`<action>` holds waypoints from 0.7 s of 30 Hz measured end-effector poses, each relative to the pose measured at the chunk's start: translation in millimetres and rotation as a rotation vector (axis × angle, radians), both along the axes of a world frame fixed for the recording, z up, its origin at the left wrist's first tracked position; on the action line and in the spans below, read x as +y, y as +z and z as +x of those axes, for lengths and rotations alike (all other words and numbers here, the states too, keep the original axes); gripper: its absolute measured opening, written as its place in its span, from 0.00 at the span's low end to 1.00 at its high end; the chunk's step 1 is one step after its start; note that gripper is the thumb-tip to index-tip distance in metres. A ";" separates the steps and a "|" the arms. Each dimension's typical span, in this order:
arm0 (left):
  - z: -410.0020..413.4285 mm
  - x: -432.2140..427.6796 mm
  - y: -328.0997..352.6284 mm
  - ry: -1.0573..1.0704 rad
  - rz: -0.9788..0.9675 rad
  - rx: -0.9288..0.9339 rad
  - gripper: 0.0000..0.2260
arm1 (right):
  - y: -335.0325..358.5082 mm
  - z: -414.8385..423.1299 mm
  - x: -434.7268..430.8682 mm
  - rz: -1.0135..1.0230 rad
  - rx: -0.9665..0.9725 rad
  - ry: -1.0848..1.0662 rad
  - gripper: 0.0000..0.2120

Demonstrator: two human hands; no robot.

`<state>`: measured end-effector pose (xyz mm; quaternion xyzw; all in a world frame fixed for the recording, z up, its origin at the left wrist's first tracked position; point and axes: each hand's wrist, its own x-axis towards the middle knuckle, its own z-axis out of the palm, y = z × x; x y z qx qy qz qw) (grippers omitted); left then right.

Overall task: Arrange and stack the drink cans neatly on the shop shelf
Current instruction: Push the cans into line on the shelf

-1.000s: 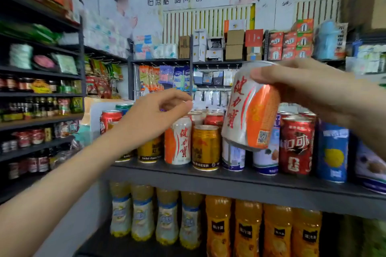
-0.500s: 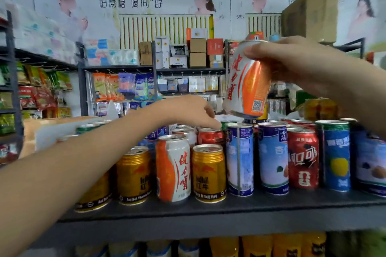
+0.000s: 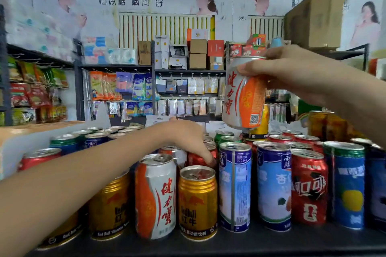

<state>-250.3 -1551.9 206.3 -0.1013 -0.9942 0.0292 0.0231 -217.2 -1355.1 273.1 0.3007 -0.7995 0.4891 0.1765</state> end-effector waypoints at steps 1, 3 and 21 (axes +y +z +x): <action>-1.1 -1.6 -0.9 0.006 0.025 0.018 0.20 | 0.5 -2.2 0.2 0.004 -0.001 0.009 0.15; -0.7 -5.6 -1.6 0.012 0.128 0.013 0.23 | 0.9 -5.4 -0.2 0.011 -0.004 0.018 0.15; 62.1 -59.9 89.2 -0.104 1.204 0.511 0.07 | 9.0 -17.3 -18.5 -0.097 -0.029 -0.029 0.12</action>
